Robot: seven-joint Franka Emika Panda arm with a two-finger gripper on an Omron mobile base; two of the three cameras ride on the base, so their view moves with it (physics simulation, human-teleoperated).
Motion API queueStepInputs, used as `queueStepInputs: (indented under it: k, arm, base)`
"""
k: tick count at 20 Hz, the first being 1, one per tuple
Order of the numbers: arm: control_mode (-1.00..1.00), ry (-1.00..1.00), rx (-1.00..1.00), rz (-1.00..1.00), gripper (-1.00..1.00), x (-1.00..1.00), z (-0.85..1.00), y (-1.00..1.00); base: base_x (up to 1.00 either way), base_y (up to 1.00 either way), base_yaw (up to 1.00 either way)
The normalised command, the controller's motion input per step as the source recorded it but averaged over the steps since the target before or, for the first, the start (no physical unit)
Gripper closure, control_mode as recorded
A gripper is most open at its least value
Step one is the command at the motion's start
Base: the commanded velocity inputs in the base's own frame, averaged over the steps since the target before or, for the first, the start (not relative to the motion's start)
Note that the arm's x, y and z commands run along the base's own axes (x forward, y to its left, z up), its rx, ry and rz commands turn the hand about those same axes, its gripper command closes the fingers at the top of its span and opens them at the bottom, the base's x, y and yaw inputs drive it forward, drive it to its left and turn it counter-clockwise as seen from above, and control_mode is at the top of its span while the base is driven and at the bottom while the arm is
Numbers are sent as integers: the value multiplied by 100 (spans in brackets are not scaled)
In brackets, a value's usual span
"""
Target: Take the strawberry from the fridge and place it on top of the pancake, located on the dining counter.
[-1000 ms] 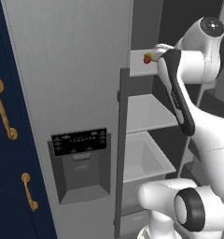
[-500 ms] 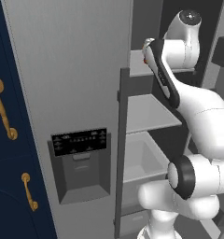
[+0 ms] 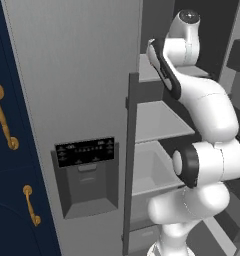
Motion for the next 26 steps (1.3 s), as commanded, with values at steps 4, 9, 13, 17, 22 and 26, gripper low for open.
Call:
queueStepInputs:
  k: [4, 9, 13, 17, 22, 26]
  arm:
    - [-100, 12, 0, 0, -100, 56, -12, 0]
    - [-100, 14, 1, 0, -100, 55, 0, 0]
    - [-100, 1, 0, 0, -100, 35, -1, 0]
    - [-100, 2, 0, 1, -100, 37, -2, 0]
    - [-100, 5, 0, 0, -100, -16, -8, 9]
    - [-100, 0, 0, 0, -100, -35, 0, 0]
  base:
    - [0, 0, 0]
    - [0, 0, 0]
    - [0, 0, 0]
    - [0, 0, 0]
    - [0, 0, 0]
    - [0, 0, 0]
